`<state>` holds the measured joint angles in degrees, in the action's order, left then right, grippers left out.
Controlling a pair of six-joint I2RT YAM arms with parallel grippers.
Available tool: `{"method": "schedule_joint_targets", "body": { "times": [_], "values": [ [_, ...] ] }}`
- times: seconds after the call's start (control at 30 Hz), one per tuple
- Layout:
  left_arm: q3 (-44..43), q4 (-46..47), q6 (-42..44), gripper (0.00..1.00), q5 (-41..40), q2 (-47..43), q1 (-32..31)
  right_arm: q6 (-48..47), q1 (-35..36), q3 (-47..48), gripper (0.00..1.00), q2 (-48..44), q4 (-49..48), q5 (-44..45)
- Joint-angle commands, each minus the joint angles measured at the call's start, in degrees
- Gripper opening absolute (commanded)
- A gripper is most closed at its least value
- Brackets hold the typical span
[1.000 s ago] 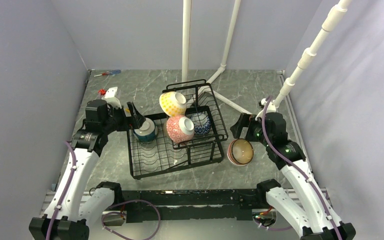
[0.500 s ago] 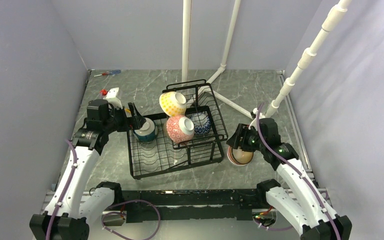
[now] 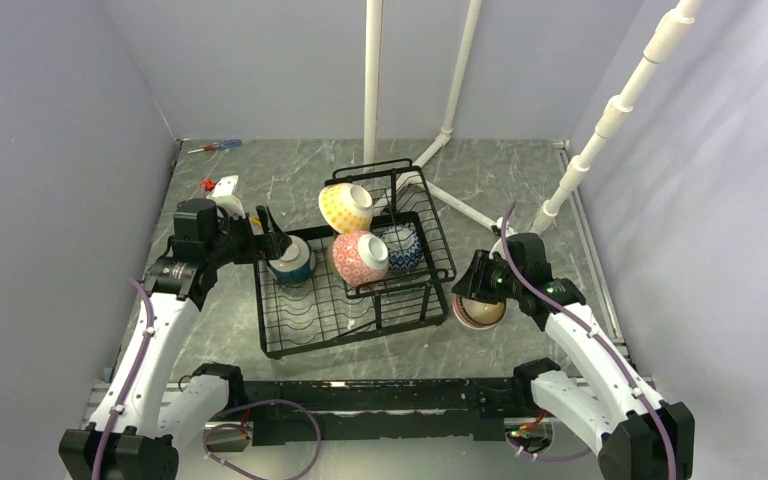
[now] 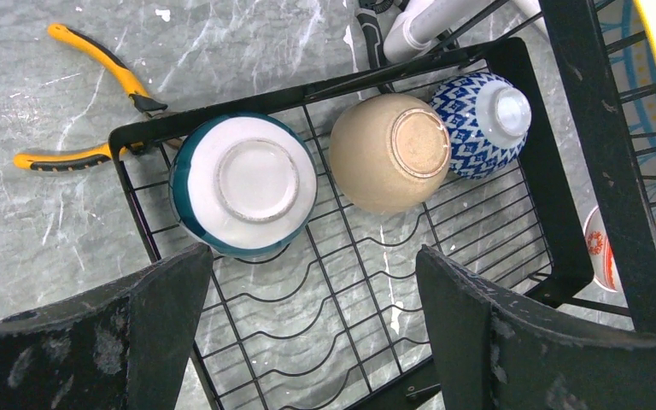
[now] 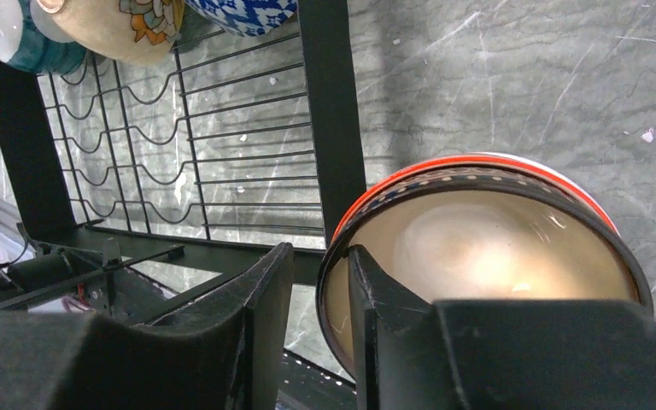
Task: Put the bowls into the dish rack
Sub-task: Pick up the bowl from the center of the board.
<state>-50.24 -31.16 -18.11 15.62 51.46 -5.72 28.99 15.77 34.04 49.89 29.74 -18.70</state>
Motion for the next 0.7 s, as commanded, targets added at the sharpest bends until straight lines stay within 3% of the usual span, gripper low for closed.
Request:
{"method": "schedule_joint_targets", "body": {
  "times": [0.0, 0.23, 0.5, 0.53, 0.57, 0.67],
  "values": [
    [-1.1, 0.6, 1.1, 0.94, 0.4, -0.7, 0.1, 0.3, 0.1, 0.3, 0.29, -1.3, -2.6, -0.5],
    [-1.1, 0.4, 0.9, 0.94, 0.4, -0.8, 0.1, -0.9, 0.1, 1.8, 0.01, -2.2, -0.6, 0.9],
    [-1.0, 0.7, 0.5, 0.94, 0.3, -1.6, 0.1, -2.0, 0.1, 3.7, 0.0, -3.8, 2.2, 1.6],
    [-0.9, 0.8, 0.7, 0.94, 0.3, -1.7, 0.1, -2.2, 0.1, 3.7, 0.02, -3.9, 2.3, 1.6],
    [-0.8, 0.9, 0.6, 0.94, 0.4, -1.8, 0.1, -2.2, 0.1, 3.6, 0.12, -3.9, 2.4, 1.5],
    [-0.8, 0.9, 0.6, 0.94, 0.6, -1.5, 0.1, -2.6, 0.1, 3.5, 0.51, -3.1, 3.0, 1.0]
  ]
}}
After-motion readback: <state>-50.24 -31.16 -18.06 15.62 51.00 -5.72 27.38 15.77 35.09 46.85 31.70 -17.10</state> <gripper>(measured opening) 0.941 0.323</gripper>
